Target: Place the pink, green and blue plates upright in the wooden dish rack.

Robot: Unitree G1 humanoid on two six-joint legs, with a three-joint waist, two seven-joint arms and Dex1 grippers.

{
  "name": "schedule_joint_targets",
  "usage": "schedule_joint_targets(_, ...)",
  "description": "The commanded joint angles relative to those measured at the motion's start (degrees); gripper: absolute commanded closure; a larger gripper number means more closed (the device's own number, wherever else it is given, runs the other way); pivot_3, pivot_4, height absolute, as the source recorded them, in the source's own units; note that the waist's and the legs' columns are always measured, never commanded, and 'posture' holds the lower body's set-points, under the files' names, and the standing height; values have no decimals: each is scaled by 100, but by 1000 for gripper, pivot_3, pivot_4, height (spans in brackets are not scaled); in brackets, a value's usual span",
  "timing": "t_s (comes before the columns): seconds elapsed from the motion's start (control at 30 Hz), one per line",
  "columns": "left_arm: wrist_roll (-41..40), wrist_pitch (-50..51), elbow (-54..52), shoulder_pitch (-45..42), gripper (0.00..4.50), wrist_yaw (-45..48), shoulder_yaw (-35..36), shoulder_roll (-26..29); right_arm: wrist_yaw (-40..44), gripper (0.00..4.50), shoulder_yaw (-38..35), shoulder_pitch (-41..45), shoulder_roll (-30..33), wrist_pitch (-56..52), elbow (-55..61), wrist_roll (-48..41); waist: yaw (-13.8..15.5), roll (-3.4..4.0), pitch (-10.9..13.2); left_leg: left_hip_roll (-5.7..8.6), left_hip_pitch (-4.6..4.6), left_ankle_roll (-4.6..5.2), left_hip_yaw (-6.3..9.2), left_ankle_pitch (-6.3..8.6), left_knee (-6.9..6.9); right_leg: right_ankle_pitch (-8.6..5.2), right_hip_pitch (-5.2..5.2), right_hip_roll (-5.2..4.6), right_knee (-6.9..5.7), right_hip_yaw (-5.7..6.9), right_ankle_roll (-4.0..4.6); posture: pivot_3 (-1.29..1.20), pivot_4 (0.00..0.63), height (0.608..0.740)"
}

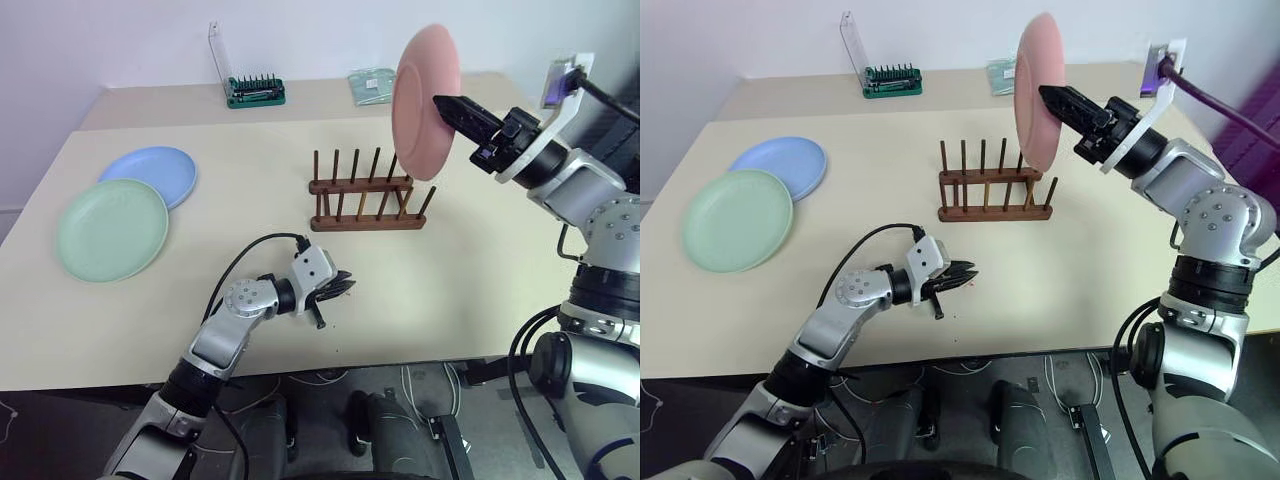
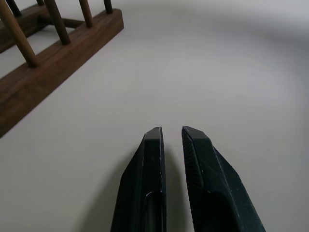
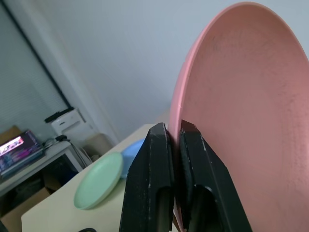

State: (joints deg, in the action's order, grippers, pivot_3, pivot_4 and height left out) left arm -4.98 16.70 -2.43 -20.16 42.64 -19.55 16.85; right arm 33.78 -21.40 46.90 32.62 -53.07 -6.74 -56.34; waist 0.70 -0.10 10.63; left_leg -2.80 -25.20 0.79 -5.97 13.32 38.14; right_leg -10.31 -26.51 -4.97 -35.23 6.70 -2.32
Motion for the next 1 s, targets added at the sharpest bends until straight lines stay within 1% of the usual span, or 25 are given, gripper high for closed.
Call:
schedule_joint_targets(0.03,-33,8,-281,42,3892,-3,28,7,-114,4486,-151,180,-50,55,-314,23,0,0,0,0,0,0,0,0,1,-1,0,0,0,0,-1,0,150,730)
schedule_joint_targets(0.2,-51,33,-282,5,3892,20,34,-6,-113,4486,-226,264,-108,-46,-728,-34,-2,0,0,0,-2,0,0,0,2,-2,-1,0,0,0,-3,0,150,730)
schedule_joint_targets(0.33,-97,61,-305,-18,3892,34,69,-17,-104,3063,-222,263,-120,59,-843,84,-5,0,0,-1,-3,0,1,0,2,-2,-1,2,0,0,-5,0,150,730)
schedule_joint_targets(0.4,-106,52,-307,-16,3892,40,79,-12,-134,1946,-228,272,-127,271,-829,209,-4,0,0,-1,-3,0,1,0,2,-3,-1,3,0,0,-5,0,150,730)
schedule_joint_targets(0.47,-119,54,-323,-7,3892,39,94,-12,-267,1057,-242,346,-122,691,-882,489,-4,1,0,-1,-4,0,1,0,3,-3,-2,3,0,0,-6,0,150,730)
schedule_joint_targets(0.57,-134,68,-361,7,3892,35,100,-13,-309,1057,-112,431,23,1353,-1005,1064,0,1,0,0,-5,0,0,0,3,-4,-2,3,0,0,-9,0,150,730)
schedule_joint_targets(0.73,-181,75,-415,14,3892,-9,165,-23,-75,1057,-53,486,295,1903,-772,1500,-2,1,0,1,-6,0,1,0,4,-5,-2,2,1,0,-9,0,150,730)
schedule_joint_targets(0.83,-488,190,-544,34,3892,-104,490,-108,65,1057,224,596,542,2371,-449,1989,-3,2,0,1,-8,0,0,0,4,-5,-6,3,-1,-1,-10,0,150,730)
schedule_joint_targets(0.87,-606,288,-587,1,3649,-296,721,-189,206,1024,379,629,596,2380,-205,2031,-4,2,0,0,-8,0,0,0,4,-5,-7,3,-1,-2,-10,0,150,730)
schedule_joint_targets(0.93,-670,423,-666,-182,3041,-1118,1434,-401,619,1015,994,603,615,2309,708,2098,-40,4,1,-1,-8,0,0,0,3,-5,-10,4,-1,-3,-10,0,150,730)
schedule_joint_targets(1.0,-614,492,-746,-347,2052,-1814,1953,-531,854,1015,1528,535,546,2292,1352,2233,-88,3,1,-6,-8,0,1,0,3,-3,-13,14,-7,-8,-14,0,150,730)
